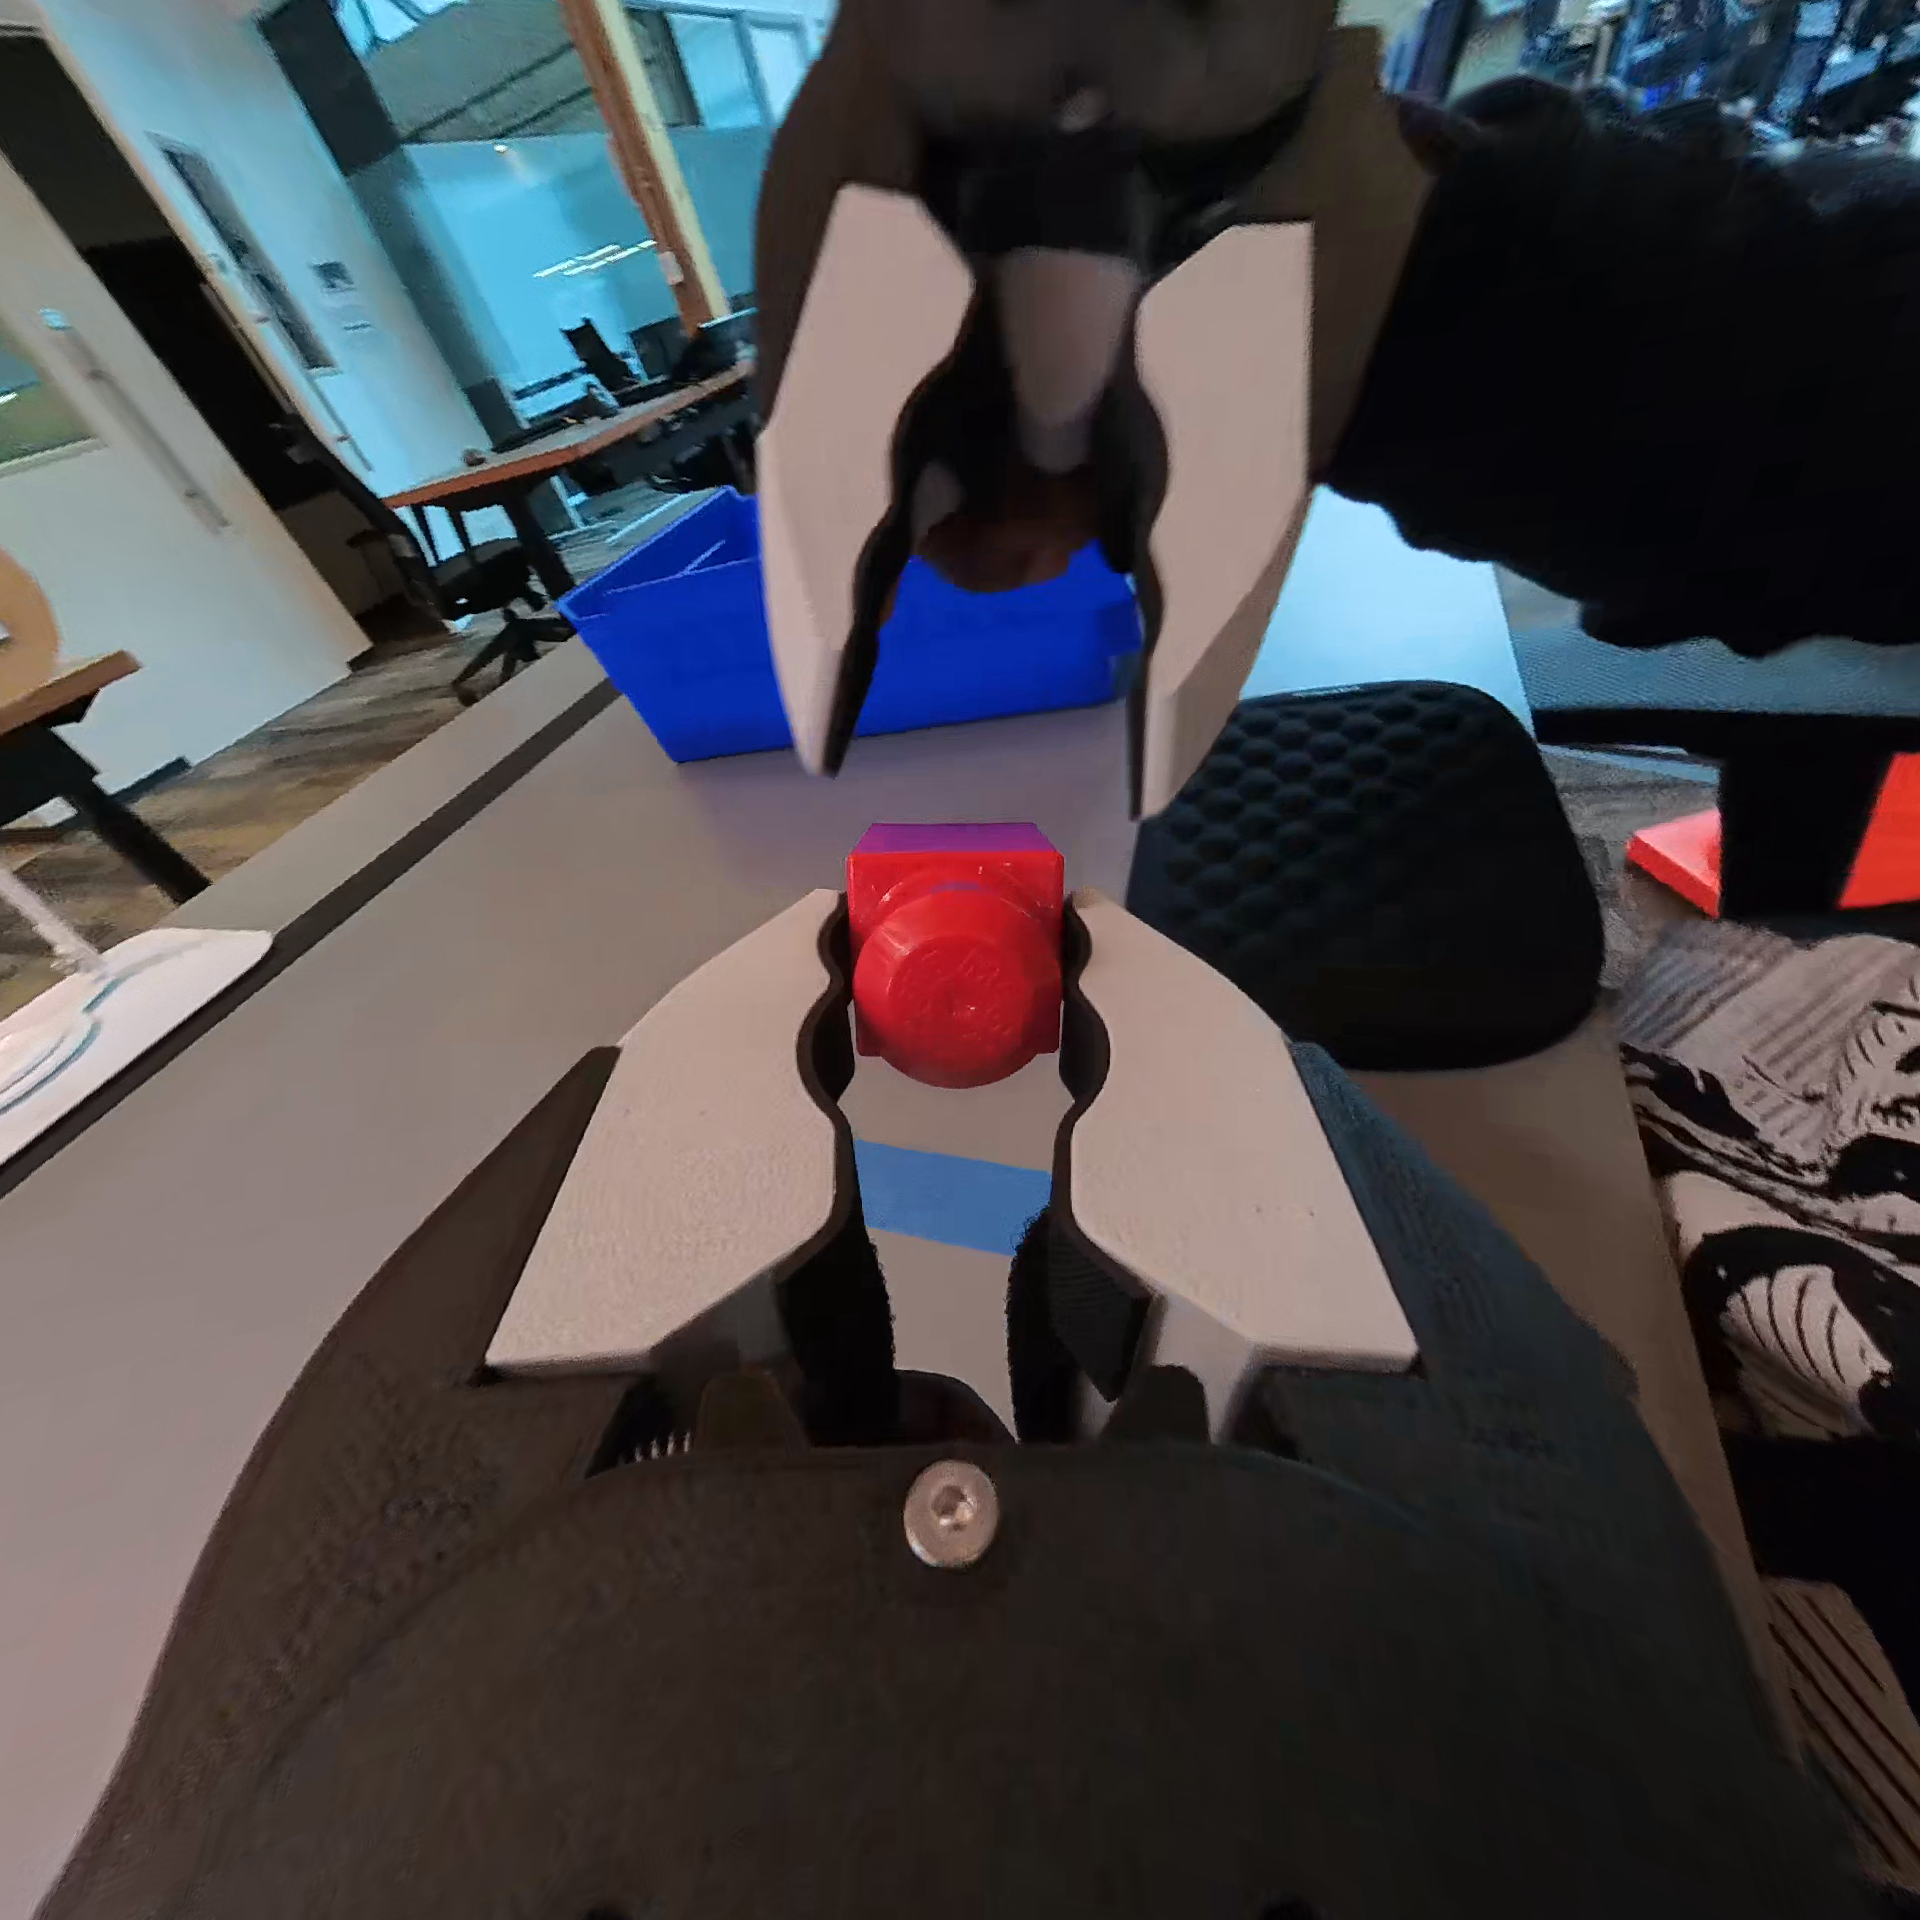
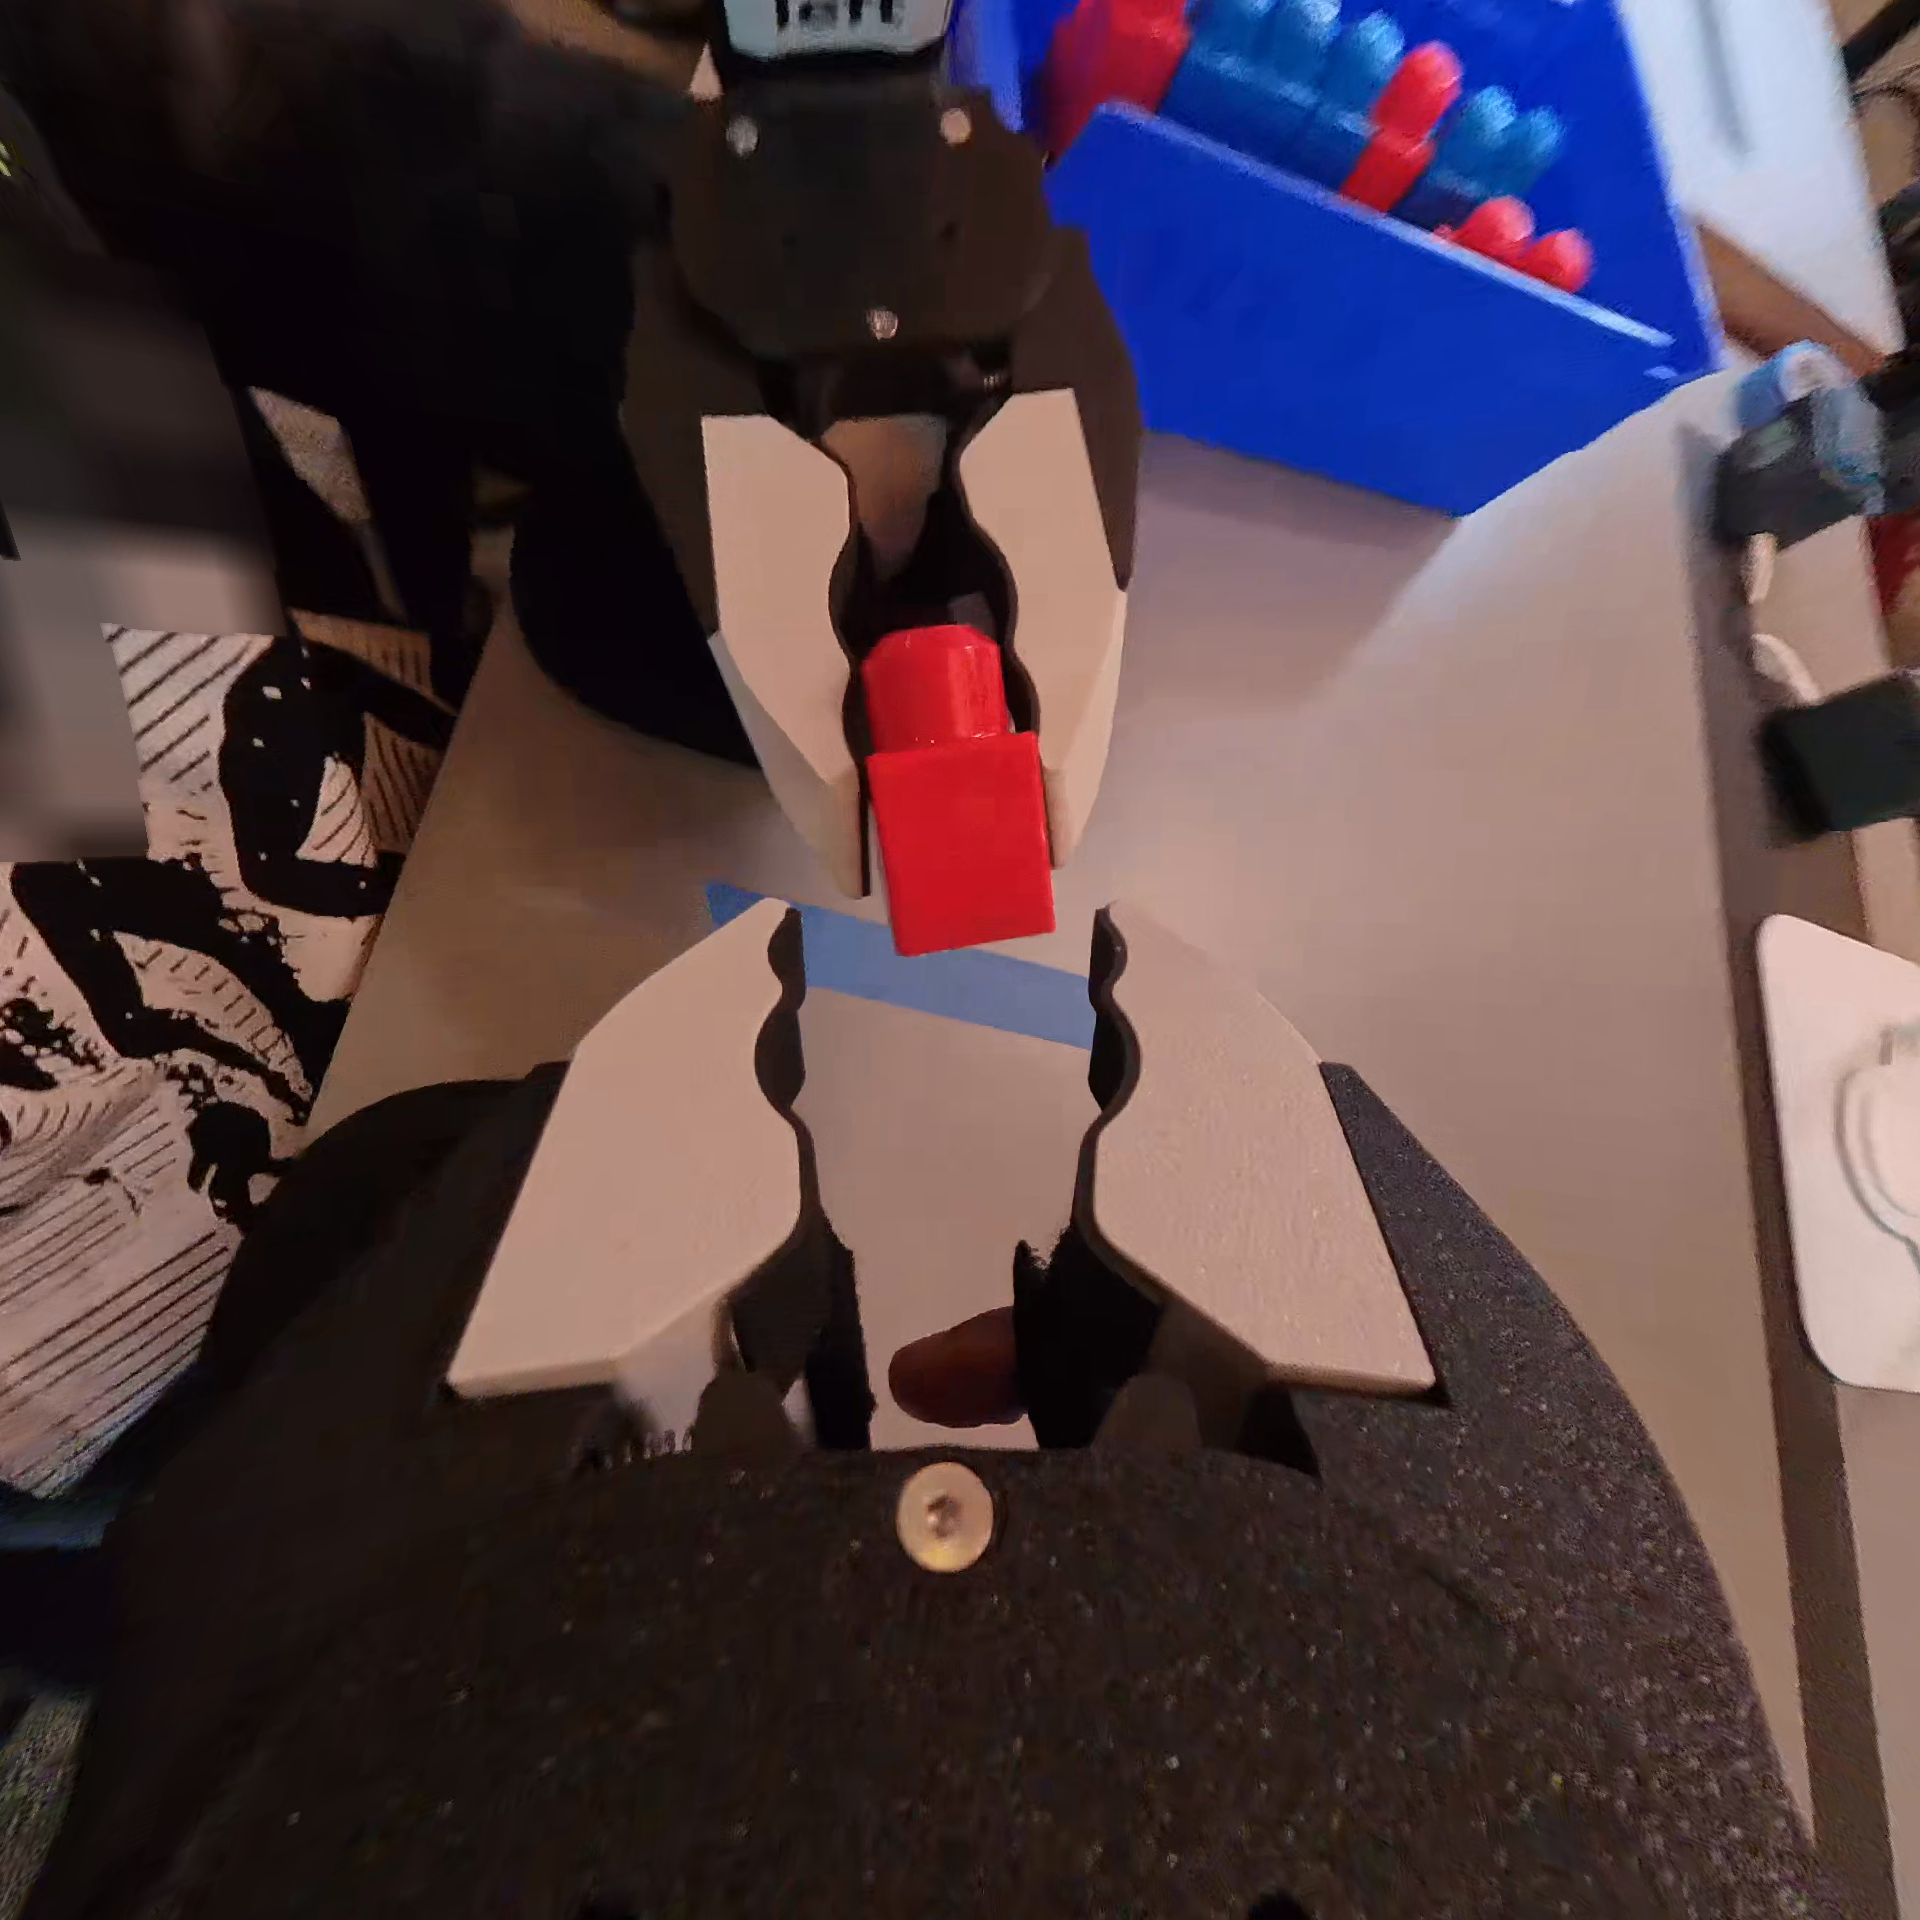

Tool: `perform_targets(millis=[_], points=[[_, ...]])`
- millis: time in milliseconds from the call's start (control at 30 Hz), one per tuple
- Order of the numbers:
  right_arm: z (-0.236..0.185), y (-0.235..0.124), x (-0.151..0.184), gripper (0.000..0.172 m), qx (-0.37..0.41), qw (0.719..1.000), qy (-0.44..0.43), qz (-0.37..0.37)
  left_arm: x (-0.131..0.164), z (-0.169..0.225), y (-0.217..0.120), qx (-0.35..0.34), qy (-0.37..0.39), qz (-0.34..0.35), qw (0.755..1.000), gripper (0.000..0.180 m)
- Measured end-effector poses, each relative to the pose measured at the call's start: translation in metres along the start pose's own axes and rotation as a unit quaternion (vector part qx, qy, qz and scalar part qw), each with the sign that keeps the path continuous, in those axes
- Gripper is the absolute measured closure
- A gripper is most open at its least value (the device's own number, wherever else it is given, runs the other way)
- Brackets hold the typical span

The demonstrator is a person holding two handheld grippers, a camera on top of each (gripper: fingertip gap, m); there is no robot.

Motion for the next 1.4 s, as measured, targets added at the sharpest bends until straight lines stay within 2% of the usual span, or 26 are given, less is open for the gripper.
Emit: perform_targets(millis=[33, 100, 167, 267, 400, 467, 533, 633, 700, 833, 967, 1033, 1233, 1333, 1400], points=[[0.0, 0.005, 0.002, 0.12, -0.01, 1.0, -0.005, -0.007, 0.0, 0.002, 0.001, 0.008, 0.004, 0.0, 1.0, 0.144], [-0.003, 0.012, 0.006, 0.139, -0.027, 0.999, -0.021, -0.015, 0.0, 0.004, 0.001, 0.017, 0.005, -0.002, 1.0, 0.144], [-0.003, 0.014, 0.007, 0.139, -0.028, 1.0, -0.012, 0.003, -0.002, 0.003, 0.0, 0.015, 0.0, 0.011, 1.0, 0.144], [-0.003, 0.011, 0.002, 0.139, -0.032, 0.991, 0.065, 0.108, -0.018, 0.002, -0.007, 0.028, -0.043, 0.09, 0.995, 0.144], [-0.002, 0.008, -0.006, 0.14, -0.029, 0.942, 0.188, 0.278, -0.032, -0.003, -0.016, 0.038, -0.092, 0.167, 0.981, 0.143], [-0.003, 0.011, -0.008, 0.14, -0.031, 0.918, 0.227, 0.322, -0.033, -0.003, -0.018, 0.038, -0.1, 0.179, 0.978, 0.143], [-0.005, 0.015, -0.009, 0.14, -0.039, 0.908, 0.251, 0.333, -0.033, -0.003, -0.019, 0.043, -0.106, 0.18, 0.977, 0.142], [-0.004, 0.016, -0.007, 0.14, -0.031, 0.92, 0.249, 0.302, -0.03, -0.004, -0.019, 0.04, -0.109, 0.163, 0.98, 0.143], [0.002, 0.014, 0.0, 0.143, 0.0, 0.934, 0.238, 0.265, -0.024, -0.01, -0.018, -0.003, -0.091, 0.132, 0.987, 0.144], [0.005, 0.001, 0.0, 0.132, 0.033, 0.961, 0.185, 0.203, 0.002, -0.018, -0.009, -0.082, -0.02, -0.019, 0.996, 0.144], [-0.001, 0.003, -0.006, 0.129, 0.029, 0.991, 0.093, 0.09, 0.014, -0.006, 0.005, -0.073, 0.042, -0.104, 0.991, 0.144], [-0.003, 0.009, -0.007, 0.13, 0.016, 0.998, 0.047, 0.042, 0.017, -0.002, 0.008, -0.061, 0.054, -0.12, 0.989, 0.144], [-0.007, 0.027, -0.009, 0.141, -0.011, 0.998, -0.054, -0.035, 0.018, 0.002, 0.01, -0.035, 0.042, -0.116, 0.992, 0.144], [-0.008, 0.032, -0.008, 0.143, -0.02, 0.996, -0.066, -0.052, 0.02, 0.004, 0.01, -0.029, 0.045, -0.123, 0.991, 0.143], [-0.008, 0.029, -0.009, 0.143, -0.021, 0.997, -0.058, -0.044, 0.016, 0.005, 0.011, -0.029, 0.043, -0.103, 0.993, 0.143]])
Point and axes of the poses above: each gripper's, where its closed fingertips meet, y out along the fingers, x out of its underside, z = x × y across the jaws, the point moved 4 cm from there along -y, back along the fingers, and after that the axes turned 6 degrees about x, right-handed, at the moved point
